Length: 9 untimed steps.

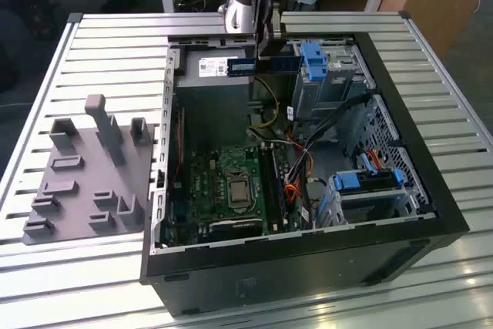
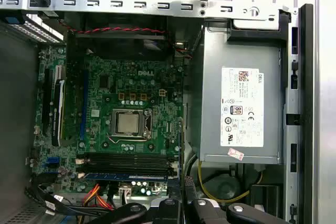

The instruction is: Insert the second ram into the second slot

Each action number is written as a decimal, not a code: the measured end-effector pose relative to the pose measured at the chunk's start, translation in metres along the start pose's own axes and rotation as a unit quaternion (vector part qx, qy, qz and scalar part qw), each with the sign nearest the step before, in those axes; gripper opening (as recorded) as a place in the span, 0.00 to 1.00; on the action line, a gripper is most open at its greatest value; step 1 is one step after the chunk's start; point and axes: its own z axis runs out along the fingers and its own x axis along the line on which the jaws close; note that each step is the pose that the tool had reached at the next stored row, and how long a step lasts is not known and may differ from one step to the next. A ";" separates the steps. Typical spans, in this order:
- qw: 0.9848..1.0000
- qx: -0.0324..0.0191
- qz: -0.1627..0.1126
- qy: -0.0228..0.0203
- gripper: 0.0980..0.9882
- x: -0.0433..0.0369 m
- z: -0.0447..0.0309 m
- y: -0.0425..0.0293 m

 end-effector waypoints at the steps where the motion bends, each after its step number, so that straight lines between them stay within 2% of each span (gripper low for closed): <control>1: 1.000 0.000 0.000 0.000 0.04 0.0000 0.0000 0.0000; 9: 1.000 0.000 0.000 0.000 0.04 0.0008 -0.0001 0.0001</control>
